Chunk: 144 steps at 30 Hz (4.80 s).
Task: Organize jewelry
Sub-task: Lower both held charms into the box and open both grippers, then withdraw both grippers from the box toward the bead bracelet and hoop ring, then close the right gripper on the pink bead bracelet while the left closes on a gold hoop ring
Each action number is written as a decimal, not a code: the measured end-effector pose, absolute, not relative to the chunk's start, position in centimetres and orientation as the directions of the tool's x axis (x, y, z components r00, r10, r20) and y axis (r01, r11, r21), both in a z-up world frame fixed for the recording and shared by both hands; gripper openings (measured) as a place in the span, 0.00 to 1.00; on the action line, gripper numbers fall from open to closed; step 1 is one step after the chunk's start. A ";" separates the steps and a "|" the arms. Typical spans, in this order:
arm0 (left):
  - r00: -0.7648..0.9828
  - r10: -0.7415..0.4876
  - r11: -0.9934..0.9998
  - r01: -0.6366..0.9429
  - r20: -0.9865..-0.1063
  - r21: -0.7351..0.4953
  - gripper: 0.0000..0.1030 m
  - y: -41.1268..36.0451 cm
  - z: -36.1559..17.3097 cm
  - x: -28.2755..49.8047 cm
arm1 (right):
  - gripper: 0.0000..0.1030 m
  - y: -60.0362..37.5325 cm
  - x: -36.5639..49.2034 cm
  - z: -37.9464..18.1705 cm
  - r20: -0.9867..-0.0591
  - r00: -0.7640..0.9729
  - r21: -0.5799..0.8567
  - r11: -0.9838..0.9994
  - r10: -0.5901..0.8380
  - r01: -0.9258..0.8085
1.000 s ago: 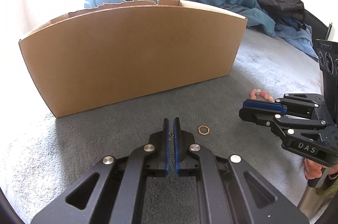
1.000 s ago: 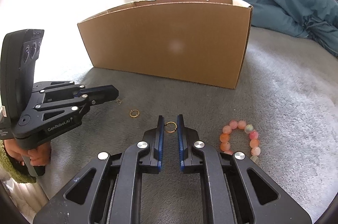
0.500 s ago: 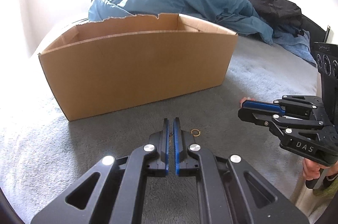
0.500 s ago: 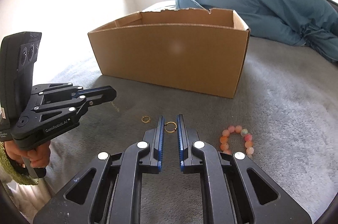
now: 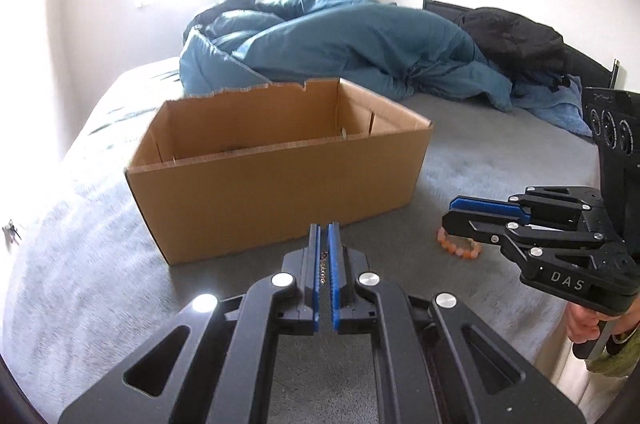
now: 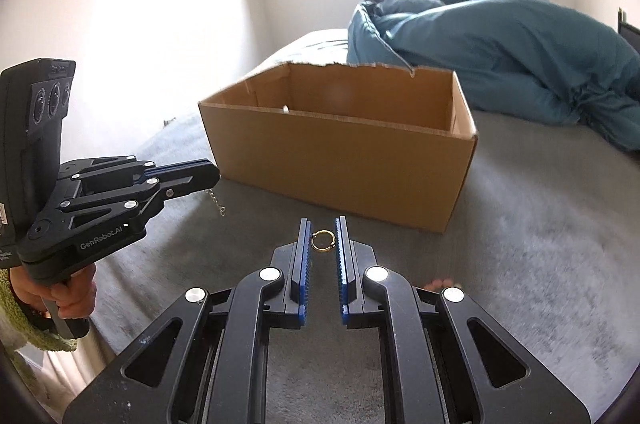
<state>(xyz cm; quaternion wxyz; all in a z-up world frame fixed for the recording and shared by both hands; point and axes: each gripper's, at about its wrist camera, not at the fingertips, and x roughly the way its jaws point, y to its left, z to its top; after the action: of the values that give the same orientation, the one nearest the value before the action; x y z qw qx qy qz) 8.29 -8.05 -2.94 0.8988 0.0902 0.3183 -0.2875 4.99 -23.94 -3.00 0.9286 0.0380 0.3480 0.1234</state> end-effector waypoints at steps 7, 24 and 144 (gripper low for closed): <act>0.670 -0.468 0.819 0.573 -0.576 0.001 0.03 -7.9 0.2 8.9 | 0.10 -23.8 6.2 0.0 -0.597 0.762 0.115 0.967 0.251 -0.229; 0.658 -0.463 0.843 0.534 -0.593 -0.066 0.03 -9.0 2.1 19.1 | 0.10 -24.2 15.5 2.3 -0.597 0.753 0.124 0.959 0.276 -0.254; 0.464 -0.413 0.829 0.548 -0.783 -0.112 0.15 -13.2 -13.0 11.6 | 0.09 -30.4 5.5 -12.3 -0.775 0.619 0.187 0.982 0.124 0.038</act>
<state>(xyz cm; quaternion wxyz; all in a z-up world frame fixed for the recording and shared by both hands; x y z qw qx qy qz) 11.64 -13.16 -12.99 0.8521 0.0776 0.4340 -0.2819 5.47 -30.44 -12.34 0.8950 0.0928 0.4356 0.0241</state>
